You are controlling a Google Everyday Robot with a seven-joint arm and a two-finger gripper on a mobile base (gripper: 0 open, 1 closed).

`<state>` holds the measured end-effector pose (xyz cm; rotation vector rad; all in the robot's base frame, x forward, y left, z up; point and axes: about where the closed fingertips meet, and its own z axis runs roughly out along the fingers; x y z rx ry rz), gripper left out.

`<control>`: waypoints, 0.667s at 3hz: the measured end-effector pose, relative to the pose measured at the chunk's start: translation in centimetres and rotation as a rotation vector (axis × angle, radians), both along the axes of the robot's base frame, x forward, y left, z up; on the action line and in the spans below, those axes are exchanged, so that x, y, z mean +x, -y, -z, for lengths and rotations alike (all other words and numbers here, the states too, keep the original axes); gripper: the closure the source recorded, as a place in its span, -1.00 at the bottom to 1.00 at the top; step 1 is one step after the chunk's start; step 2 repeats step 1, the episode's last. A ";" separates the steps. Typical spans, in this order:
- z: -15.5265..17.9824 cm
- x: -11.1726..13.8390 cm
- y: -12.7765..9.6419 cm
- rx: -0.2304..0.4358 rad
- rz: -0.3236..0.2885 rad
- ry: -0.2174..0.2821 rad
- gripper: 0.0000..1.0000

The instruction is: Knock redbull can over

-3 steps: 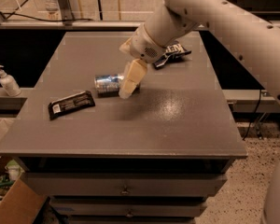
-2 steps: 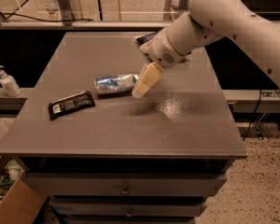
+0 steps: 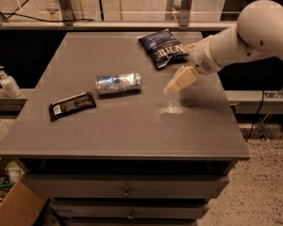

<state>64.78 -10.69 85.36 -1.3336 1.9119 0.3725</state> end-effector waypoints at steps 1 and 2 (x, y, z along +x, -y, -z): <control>-0.1 0.1 0.6 0.002 0.014 0.007 -1.00; -0.1 0.1 0.6 0.002 0.014 0.007 -1.00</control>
Offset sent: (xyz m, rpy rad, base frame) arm 0.0000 0.0000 0.0000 0.0000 0.0000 0.0000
